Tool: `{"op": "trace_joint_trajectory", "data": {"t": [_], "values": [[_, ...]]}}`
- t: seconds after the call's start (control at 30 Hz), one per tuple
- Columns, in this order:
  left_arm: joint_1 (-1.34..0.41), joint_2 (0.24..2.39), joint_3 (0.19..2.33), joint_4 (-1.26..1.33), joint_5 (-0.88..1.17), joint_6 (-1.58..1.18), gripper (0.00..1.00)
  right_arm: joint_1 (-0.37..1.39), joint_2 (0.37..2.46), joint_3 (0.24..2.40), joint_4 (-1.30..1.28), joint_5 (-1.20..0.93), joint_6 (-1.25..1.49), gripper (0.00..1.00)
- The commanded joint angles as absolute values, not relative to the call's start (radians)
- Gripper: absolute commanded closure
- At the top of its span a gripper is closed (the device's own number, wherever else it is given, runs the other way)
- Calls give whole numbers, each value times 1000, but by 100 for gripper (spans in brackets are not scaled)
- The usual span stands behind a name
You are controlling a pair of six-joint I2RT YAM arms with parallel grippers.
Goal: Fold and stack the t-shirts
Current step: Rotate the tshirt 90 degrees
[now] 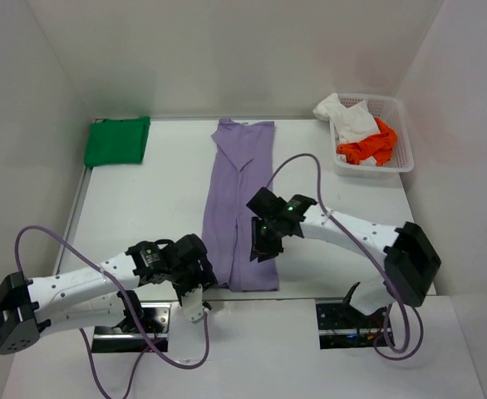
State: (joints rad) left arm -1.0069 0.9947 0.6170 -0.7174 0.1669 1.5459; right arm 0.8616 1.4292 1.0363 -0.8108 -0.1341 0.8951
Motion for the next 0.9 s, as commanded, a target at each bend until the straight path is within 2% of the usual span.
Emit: {"op": "trace_joint_trajectory", "data": {"t": [0.0, 0.13, 0.27, 0.3, 0.33, 0.4, 0.43, 0.47, 0.53, 0.6, 0.63, 0.8, 0.87], "values": [[-1012, 977, 591, -762, 138, 1482, 27, 900, 1564, 1077, -741, -184, 868, 68], [-1012, 945, 581, -762, 126, 1414, 28, 900, 1661, 1165, -670, -190, 821, 68], [-1012, 933, 572, -712, 97, 1370, 28, 847, 1738, 1300, -713, -131, 738, 66], [-1012, 933, 563, -698, 84, 1359, 28, 794, 1765, 1386, -713, -102, 691, 64], [-1012, 933, 563, -684, 84, 1359, 28, 766, 1787, 1443, -742, -85, 660, 57], [-980, 942, 563, -673, 72, 1368, 28, 682, 1892, 1654, -779, -29, 558, 51], [-980, 942, 574, -673, 72, 1368, 28, 652, 1942, 1737, -835, -12, 528, 50], [-971, 951, 583, -673, 72, 1358, 28, 623, 1994, 1910, -866, 0, 502, 50], [-971, 951, 583, -673, 63, 1344, 28, 540, 2146, 2075, -931, 12, 445, 50], [-944, 942, 574, -663, 63, 1335, 28, 479, 2324, 2357, -991, 43, 401, 50], [-934, 931, 574, -654, 63, 1324, 28, 463, 2395, 2590, -1076, 63, 391, 50], [-858, 931, 574, -653, 84, 1282, 28, 345, 2565, 2769, -1051, 47, 417, 54], [-847, 960, 574, -614, 93, 1270, 28, 327, 2612, 2779, -1002, -35, 405, 55]]}}
